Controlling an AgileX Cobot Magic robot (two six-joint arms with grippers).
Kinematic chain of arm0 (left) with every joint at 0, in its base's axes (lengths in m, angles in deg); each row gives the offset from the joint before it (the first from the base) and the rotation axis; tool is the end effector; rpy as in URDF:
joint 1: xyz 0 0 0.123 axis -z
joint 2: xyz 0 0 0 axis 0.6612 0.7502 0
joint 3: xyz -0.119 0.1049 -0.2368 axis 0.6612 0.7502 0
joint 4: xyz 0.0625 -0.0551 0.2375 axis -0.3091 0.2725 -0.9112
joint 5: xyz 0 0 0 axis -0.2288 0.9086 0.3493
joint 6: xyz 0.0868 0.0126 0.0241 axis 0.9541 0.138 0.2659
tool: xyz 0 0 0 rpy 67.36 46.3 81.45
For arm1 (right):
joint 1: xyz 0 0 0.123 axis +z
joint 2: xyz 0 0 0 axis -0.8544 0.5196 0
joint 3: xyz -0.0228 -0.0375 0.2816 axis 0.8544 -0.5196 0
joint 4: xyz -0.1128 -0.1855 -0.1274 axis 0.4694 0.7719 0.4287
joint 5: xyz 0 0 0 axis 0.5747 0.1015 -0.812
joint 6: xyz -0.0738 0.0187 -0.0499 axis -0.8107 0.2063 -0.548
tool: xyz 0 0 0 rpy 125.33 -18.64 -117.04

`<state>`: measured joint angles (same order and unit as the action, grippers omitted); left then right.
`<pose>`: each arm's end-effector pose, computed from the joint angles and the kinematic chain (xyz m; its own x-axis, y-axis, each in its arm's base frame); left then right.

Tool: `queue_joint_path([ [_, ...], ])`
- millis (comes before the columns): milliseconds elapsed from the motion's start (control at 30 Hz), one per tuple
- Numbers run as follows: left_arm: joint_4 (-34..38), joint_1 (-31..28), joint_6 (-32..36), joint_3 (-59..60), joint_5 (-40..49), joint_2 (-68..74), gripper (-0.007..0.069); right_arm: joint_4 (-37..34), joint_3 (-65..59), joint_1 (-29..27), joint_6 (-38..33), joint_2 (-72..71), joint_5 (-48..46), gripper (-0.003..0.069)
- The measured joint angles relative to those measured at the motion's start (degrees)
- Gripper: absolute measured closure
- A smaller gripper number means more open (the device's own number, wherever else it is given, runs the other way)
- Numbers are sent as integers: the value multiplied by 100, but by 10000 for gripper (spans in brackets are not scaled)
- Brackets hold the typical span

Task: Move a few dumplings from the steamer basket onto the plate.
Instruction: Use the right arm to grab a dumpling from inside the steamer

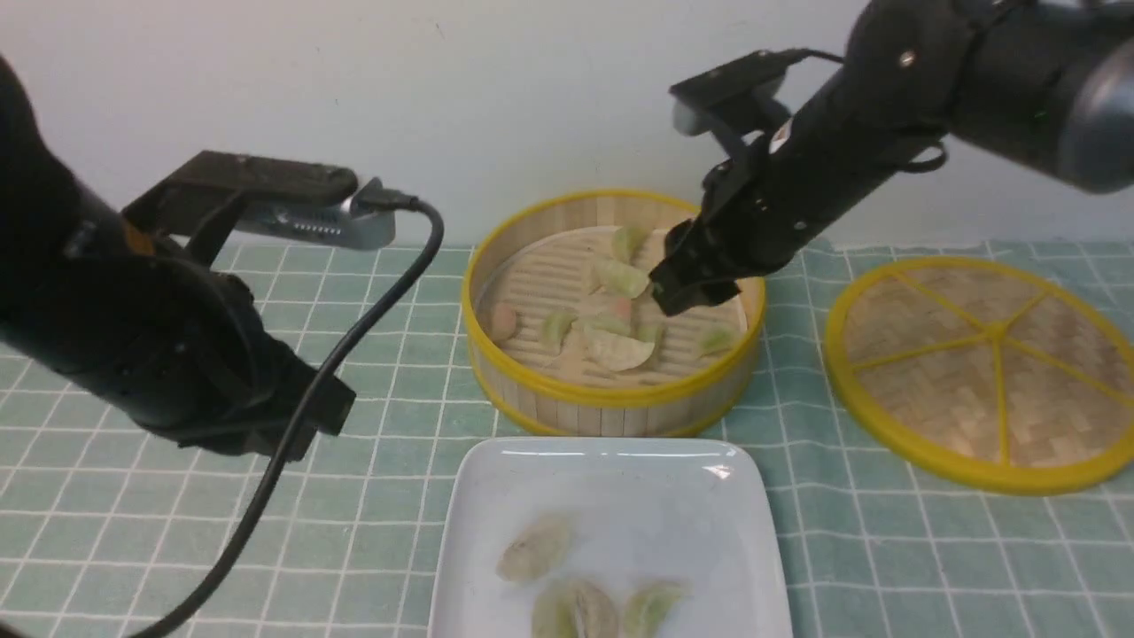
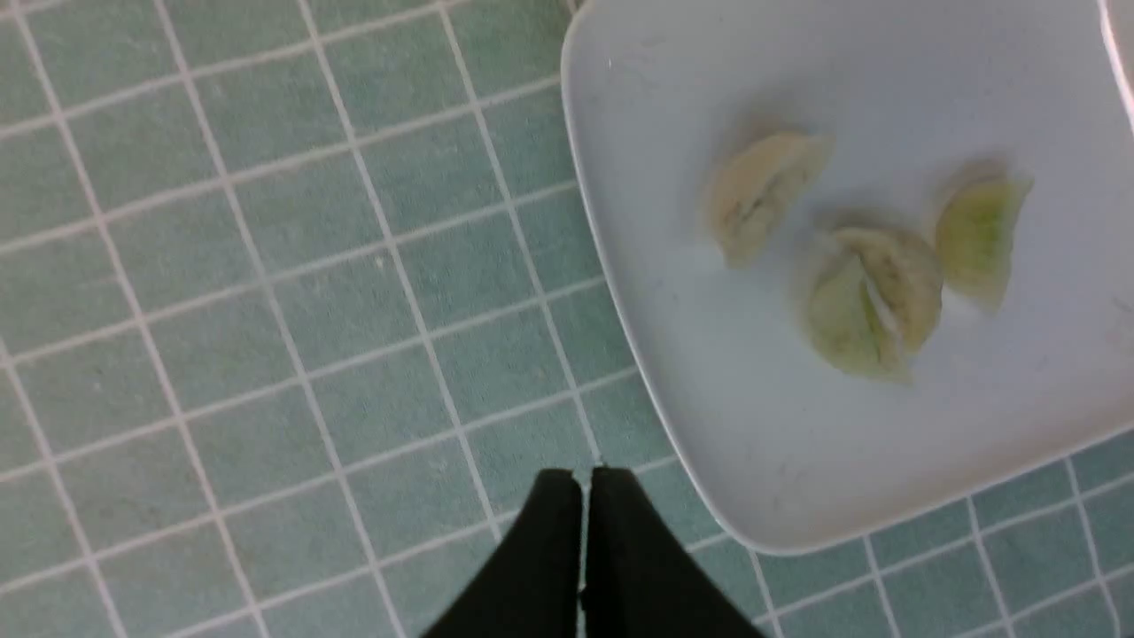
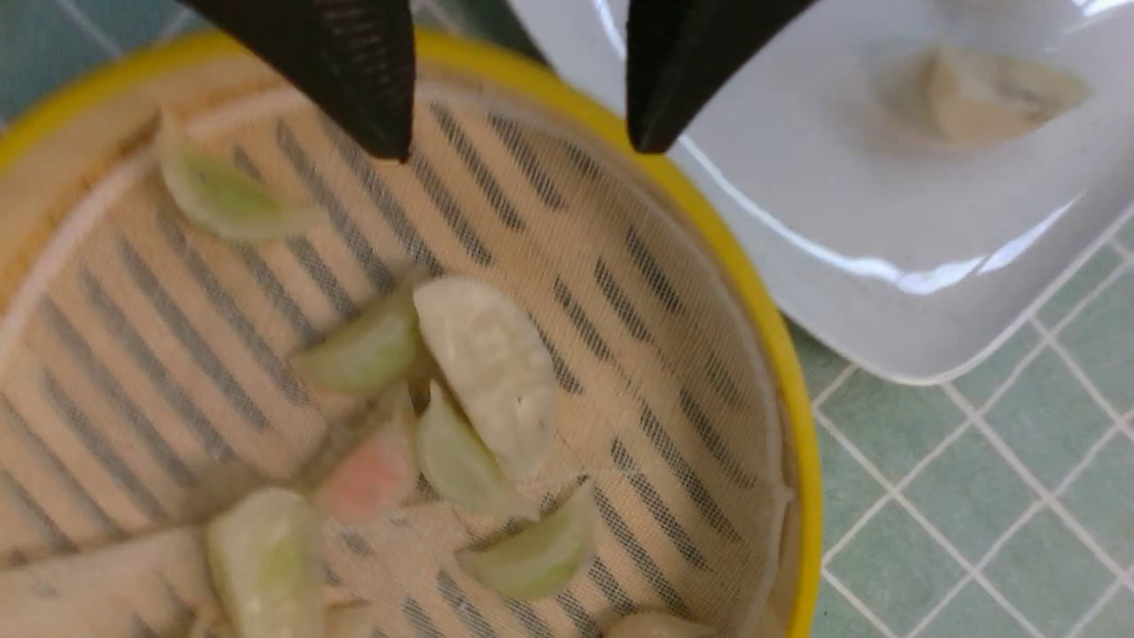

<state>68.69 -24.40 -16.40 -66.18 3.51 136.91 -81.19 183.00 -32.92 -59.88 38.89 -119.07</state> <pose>0.2241 -0.0843 0.3207 -0.8942 0.2542 -0.3685 0.3309 0.9298 -0.1614 0.3773 0.2070 0.2654 -0.6738 -0.5815 -0.4559 -0.6935 0.7107 0.1183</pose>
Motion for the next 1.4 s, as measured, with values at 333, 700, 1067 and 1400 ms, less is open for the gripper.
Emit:
queue_joint_path([
  [333, -90, 0, -7, 237, 30, -584, 631, 354, 1024, 298, -379, 1608, 358, 186],
  [700, -279, 0, -15, 237, 95, -738, 631, 1032, 1170, 447, -288, 1866, 455, 412],
  [1067, -283, -7, -40, 268, 95, -751, 631, 1463, 1133, 574, 452, 1329, -199, 520],
  [1400, -283, -7, -45, 274, 67, -763, 631, 1224, 1139, 574, 653, -244, -1462, 520],
])
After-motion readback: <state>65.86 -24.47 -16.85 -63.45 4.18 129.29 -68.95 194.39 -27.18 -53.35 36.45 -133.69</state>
